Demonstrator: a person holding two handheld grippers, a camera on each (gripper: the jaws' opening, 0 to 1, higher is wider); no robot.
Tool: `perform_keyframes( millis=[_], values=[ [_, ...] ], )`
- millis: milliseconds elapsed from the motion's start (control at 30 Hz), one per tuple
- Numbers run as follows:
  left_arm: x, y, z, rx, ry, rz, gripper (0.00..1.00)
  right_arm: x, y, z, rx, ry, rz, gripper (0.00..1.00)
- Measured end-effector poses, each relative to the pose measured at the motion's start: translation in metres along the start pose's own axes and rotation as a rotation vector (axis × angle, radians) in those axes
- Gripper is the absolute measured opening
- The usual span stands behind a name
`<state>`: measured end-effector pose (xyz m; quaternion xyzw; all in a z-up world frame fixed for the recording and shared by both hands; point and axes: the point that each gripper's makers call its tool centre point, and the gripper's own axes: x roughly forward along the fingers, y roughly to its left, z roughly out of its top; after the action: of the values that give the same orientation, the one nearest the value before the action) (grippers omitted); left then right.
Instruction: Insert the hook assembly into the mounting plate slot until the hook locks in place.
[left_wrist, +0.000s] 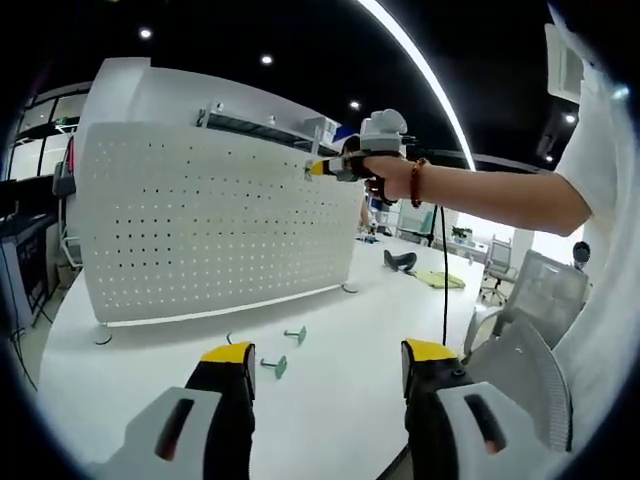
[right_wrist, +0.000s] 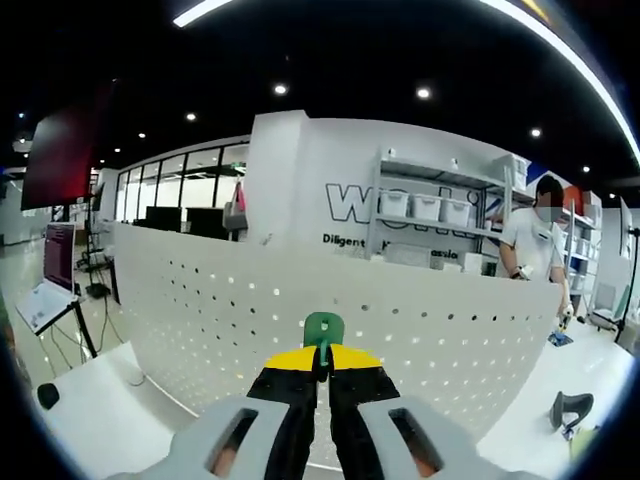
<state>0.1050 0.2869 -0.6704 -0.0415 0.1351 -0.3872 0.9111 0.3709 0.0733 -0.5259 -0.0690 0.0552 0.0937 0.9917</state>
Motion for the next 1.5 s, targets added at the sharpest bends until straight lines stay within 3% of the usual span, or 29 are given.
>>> perform_keyframes(
  millis=[567,1000,1500],
  values=[
    [-0.002,0.002,0.006,0.037,-0.015,0.013,0.69,0.016,-0.019,0.001,0.029,-0.004,-0.045,0.02],
    [-0.006,0.016,0.005,0.021,-0.009,0.052,0.68,0.032,-0.026,0.001,0.046,-0.005,-0.058,0.02],
    [-0.005,0.018,0.006,0.02,-0.011,0.055,0.68,0.041,-0.031,-0.005,0.047,0.013,-0.062,0.02]
  ],
)
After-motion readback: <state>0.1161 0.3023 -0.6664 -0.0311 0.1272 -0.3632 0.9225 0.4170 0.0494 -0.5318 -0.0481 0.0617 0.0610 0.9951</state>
